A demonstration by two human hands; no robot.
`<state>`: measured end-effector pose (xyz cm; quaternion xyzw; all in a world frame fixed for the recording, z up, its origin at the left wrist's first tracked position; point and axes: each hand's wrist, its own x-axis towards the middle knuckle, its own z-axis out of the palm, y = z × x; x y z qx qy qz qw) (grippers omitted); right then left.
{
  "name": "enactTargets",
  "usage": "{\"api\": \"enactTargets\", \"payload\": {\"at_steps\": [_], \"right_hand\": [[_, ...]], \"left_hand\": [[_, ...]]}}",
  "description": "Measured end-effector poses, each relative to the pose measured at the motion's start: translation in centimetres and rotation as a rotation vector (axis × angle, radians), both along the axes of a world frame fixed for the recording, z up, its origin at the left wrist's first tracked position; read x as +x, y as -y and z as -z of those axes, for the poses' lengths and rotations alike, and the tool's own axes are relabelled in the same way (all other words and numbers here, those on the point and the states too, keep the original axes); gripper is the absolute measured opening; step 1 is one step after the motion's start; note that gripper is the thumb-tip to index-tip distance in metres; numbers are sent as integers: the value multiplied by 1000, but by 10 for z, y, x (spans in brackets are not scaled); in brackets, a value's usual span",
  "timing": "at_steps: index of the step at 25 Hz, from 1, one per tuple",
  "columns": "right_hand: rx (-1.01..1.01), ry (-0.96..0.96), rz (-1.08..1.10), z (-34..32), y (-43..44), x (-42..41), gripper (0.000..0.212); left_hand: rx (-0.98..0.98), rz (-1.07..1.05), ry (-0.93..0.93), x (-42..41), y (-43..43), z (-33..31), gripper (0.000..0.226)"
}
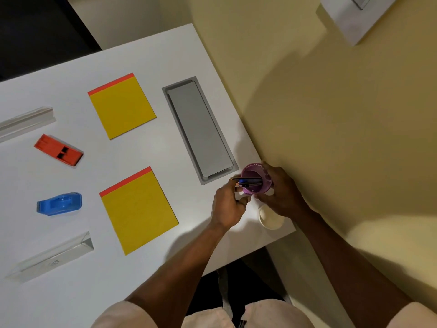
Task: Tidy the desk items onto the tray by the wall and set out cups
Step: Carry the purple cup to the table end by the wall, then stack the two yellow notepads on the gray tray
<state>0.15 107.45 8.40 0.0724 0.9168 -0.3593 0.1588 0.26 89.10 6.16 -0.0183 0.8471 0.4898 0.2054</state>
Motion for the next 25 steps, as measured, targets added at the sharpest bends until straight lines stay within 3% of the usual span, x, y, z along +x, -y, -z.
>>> {"api": "enactTargets", "payload": {"at_steps": [8,10,13,15,18,21,25], "right_hand": [[165,28,-46,-26,5,1,113],[262,-19,-16,-50,10,5,116],[301,-176,3,-90,23,10,104],[245,-247,-24,-112,37,8,95],[-2,-230,-45,-130,71,-1,78],[-127,-188,-145,-124,116,-15,66],[-150,-104,-354,-87,184,-19,69]], "left_hand": [[-29,54,92,5,15,-6,71],[-30,26,106,14,28,-8,70],[-68,-38,150,31,51,-11,57],[-212,-59,170,42,68,-15,45],[-390,-106,213,56,97,-20,32],[-449,-245,245,64,138,-25,25],[-446,-405,302,63,199,-27,24]]}}
